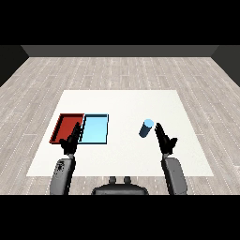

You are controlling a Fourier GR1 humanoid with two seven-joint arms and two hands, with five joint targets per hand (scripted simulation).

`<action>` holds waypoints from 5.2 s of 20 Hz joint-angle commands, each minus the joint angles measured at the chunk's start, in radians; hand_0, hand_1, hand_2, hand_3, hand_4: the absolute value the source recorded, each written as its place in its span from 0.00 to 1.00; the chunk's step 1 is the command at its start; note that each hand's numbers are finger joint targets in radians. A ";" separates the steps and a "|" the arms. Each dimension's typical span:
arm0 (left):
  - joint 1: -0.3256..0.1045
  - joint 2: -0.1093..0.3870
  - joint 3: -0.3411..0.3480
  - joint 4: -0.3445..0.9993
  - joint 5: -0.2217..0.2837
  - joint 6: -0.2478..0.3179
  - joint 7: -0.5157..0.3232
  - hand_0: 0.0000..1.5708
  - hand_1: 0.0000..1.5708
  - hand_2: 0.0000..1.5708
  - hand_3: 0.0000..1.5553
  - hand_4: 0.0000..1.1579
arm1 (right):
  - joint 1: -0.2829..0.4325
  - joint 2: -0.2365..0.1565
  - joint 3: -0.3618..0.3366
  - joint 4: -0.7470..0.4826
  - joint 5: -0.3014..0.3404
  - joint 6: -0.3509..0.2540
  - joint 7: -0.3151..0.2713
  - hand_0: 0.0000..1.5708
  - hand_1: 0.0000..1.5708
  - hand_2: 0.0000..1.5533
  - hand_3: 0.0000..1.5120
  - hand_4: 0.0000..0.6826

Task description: Pick the blue can and put it in the blue box

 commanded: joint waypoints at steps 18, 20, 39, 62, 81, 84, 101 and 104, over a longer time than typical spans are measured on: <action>-0.033 -0.089 0.041 0.079 0.063 -0.079 -0.485 0.00 0.00 0.00 0.00 0.00 | -0.336 -0.203 -0.276 0.473 -0.218 0.368 -0.406 0.00 0.00 0.00 0.00 0.00; -0.009 -0.113 -0.015 -0.034 0.060 -0.013 -0.395 0.00 0.00 0.00 0.00 0.00 | -0.290 -0.239 -0.309 0.394 -0.268 0.378 -0.335 0.00 0.00 0.00 0.00 0.00; 0.008 -0.113 -0.007 0.020 0.082 -0.057 -0.463 0.00 0.00 0.00 0.00 0.00 | -0.408 -0.222 -0.286 0.662 -0.257 0.382 -0.365 0.00 0.00 0.00 0.00 0.00; 0.005 -0.081 0.055 0.009 0.120 -0.092 -0.452 0.00 0.00 0.00 0.00 0.00 | -0.491 -0.120 -0.213 0.886 -0.191 0.329 -0.455 0.00 0.00 0.00 0.00 0.00; -0.013 -0.056 0.080 -0.080 0.144 -0.071 -0.368 0.00 0.00 0.00 0.00 0.00 | -0.680 -0.104 -0.239 1.179 -0.164 0.319 -0.545 0.00 0.00 0.00 0.00 0.00; 0.015 -0.086 0.045 -0.023 0.097 -0.061 -0.457 0.00 0.00 0.00 0.00 0.00 | -0.612 -0.074 -0.217 1.075 -0.169 0.299 -0.536 0.00 0.00 0.00 0.00 0.00; 0.000 -0.068 0.073 0.016 0.124 -0.087 -0.451 0.00 0.00 0.00 0.00 0.00 | -0.741 -0.061 -0.233 1.252 -0.128 0.264 -0.591 0.00 0.00 0.00 0.00 0.00; -0.015 -0.092 0.051 0.009 0.112 -0.067 -0.444 0.00 0.00 0.00 0.00 0.00 | -0.719 -0.031 -0.208 1.272 -0.086 0.169 -0.640 0.67 0.67 0.78 0.75 0.26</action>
